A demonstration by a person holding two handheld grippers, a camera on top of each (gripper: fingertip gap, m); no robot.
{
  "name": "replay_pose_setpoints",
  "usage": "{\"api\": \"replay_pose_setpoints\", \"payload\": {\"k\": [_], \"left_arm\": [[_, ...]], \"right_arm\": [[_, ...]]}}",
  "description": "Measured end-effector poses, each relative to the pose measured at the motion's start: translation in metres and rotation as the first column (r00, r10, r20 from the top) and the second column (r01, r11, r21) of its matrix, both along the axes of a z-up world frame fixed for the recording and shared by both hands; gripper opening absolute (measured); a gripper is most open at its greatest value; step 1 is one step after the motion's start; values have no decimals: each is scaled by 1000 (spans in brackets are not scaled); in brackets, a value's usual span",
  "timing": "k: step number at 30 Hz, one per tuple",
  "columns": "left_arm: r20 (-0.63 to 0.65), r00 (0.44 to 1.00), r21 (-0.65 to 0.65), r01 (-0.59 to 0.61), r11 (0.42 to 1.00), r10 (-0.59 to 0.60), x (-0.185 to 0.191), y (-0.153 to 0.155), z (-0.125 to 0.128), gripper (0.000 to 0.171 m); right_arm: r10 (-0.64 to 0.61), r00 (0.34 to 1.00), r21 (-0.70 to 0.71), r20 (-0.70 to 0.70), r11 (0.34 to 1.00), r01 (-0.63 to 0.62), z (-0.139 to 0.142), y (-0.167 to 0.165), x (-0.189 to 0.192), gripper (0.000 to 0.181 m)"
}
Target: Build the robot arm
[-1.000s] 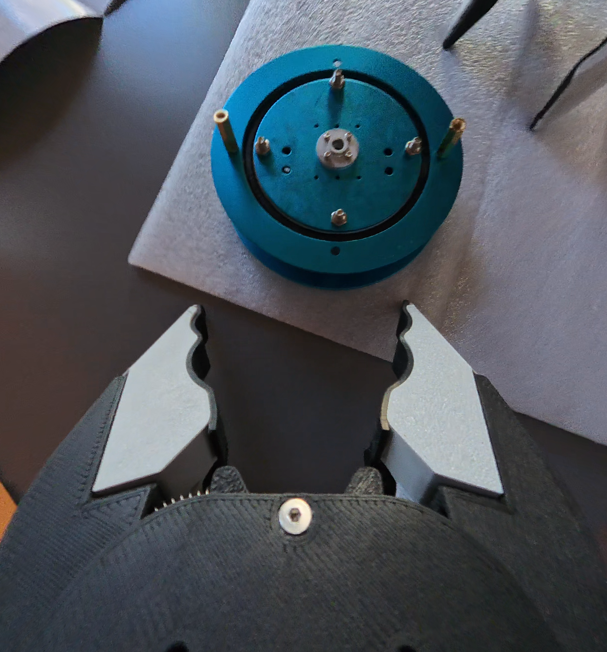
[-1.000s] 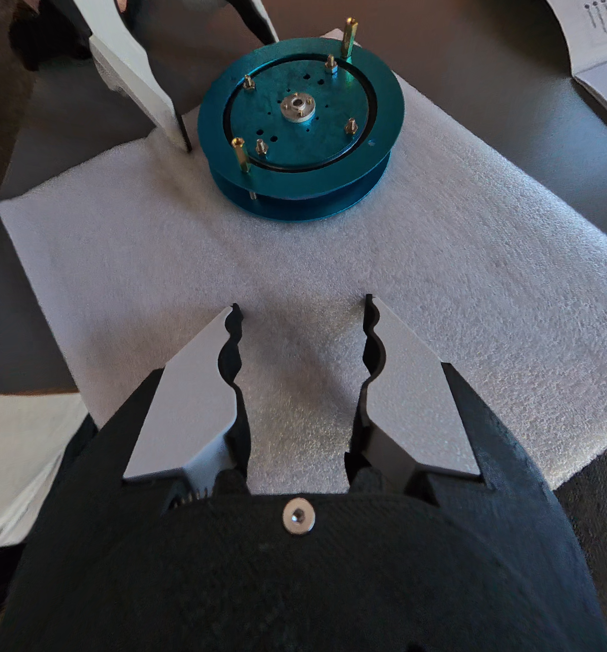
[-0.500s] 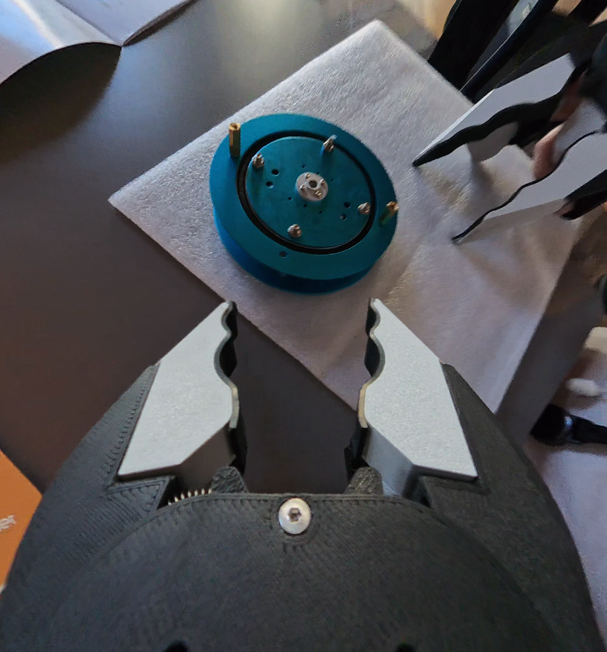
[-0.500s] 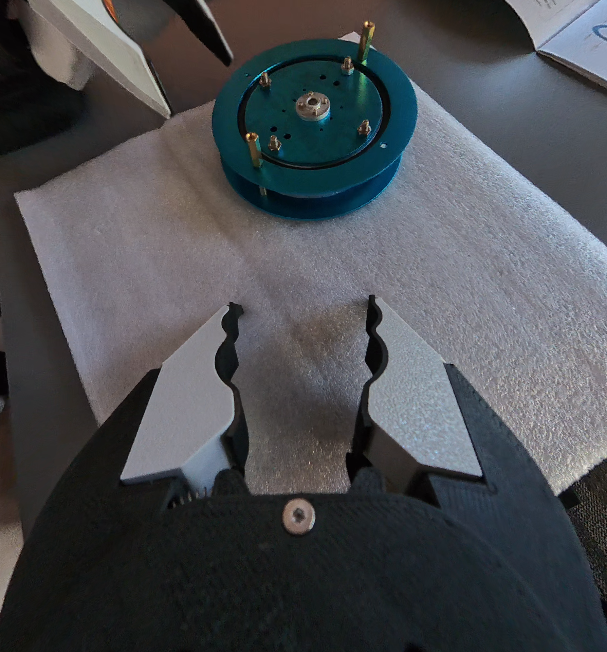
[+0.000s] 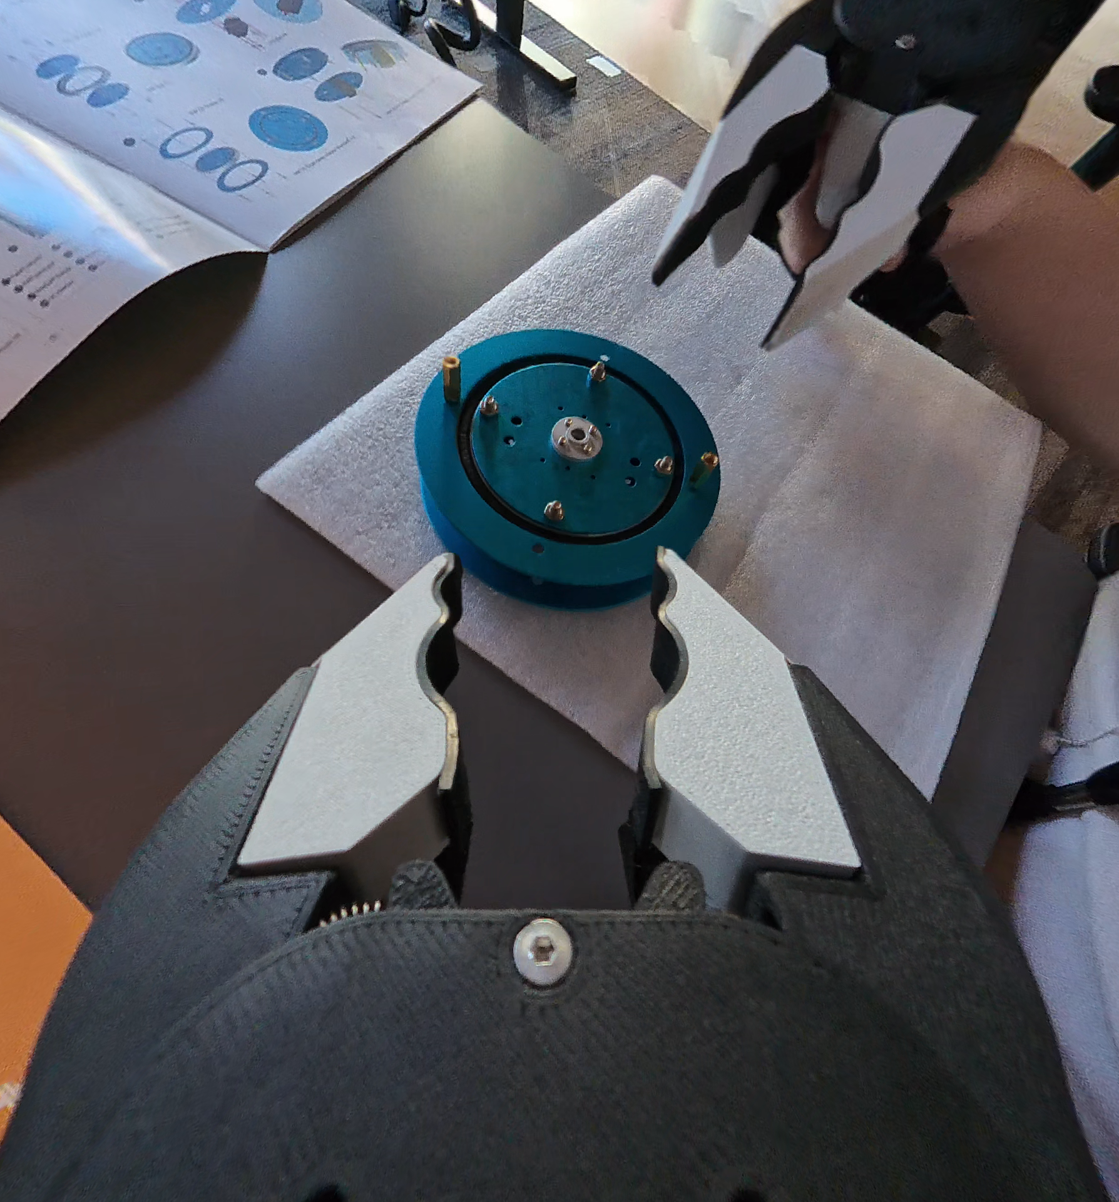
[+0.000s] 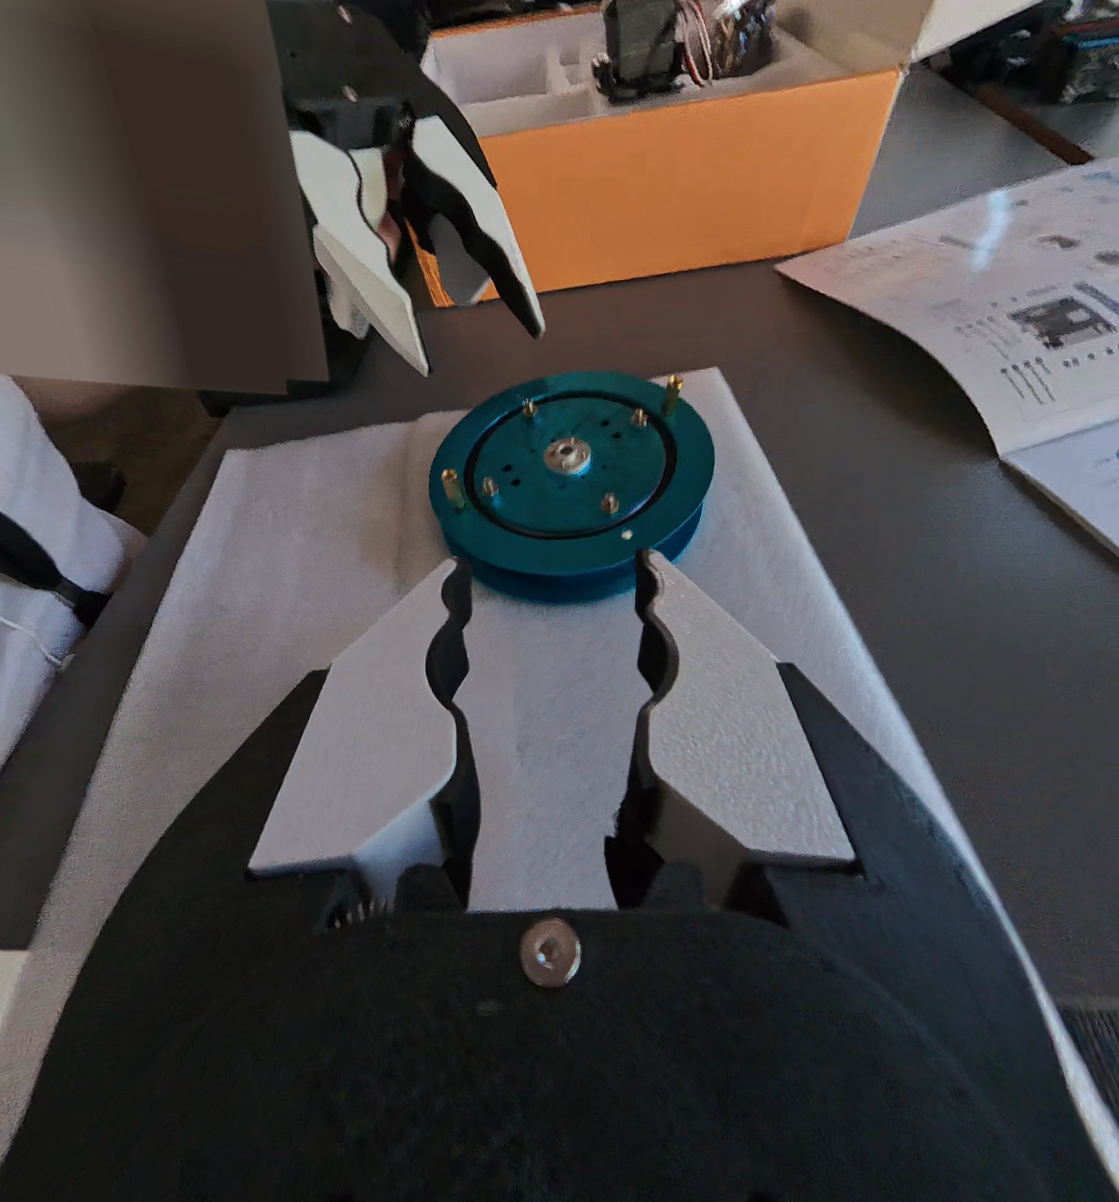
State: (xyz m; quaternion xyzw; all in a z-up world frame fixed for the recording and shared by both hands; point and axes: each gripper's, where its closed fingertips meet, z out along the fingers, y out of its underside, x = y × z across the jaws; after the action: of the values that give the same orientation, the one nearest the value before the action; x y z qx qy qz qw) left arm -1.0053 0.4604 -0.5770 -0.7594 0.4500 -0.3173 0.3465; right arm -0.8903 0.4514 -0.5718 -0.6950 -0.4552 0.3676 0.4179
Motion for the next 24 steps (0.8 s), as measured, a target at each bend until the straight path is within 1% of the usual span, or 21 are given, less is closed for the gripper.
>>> {"api": "replay_pose_setpoints", "payload": {"k": [4,6,10,11,13,15,17,20,24], "left_arm": [[-1,999,10,41,999,-41,12,-4,5,53],[3,998,12,57,998,-57,19,-9,8,51],[26,996,20,84,996,-85,35,-23,8,44],[34,995,18,91,996,-92,39,-26,7,44],[28,994,18,104,994,-104,44,-31,2,44],[23,995,44,91,995,-92,46,-29,-2,43],[45,993,34,105,994,-107,50,-33,-2,41],[28,993,38,113,993,-114,51,-34,-6,39],[66,991,43,114,993,-117,57,-36,0,34]], "right_arm": [[88,995,-1,-44,996,-88,6,7,-13,37],[156,985,0,-68,988,-156,10,-1,-25,31],[245,962,38,-122,970,-242,24,-21,-48,19],[258,959,40,-118,966,-255,24,-24,-53,16],[275,959,34,-66,961,-274,17,-26,-59,17],[285,958,38,-29,958,-284,9,-24,-63,15],[317,948,2,-20,948,-317,4,-26,-65,10],[339,940,-13,24,941,-339,-3,-28,-65,10],[350,936,-11,29,937,-350,-4,-28,-64,12]]}}
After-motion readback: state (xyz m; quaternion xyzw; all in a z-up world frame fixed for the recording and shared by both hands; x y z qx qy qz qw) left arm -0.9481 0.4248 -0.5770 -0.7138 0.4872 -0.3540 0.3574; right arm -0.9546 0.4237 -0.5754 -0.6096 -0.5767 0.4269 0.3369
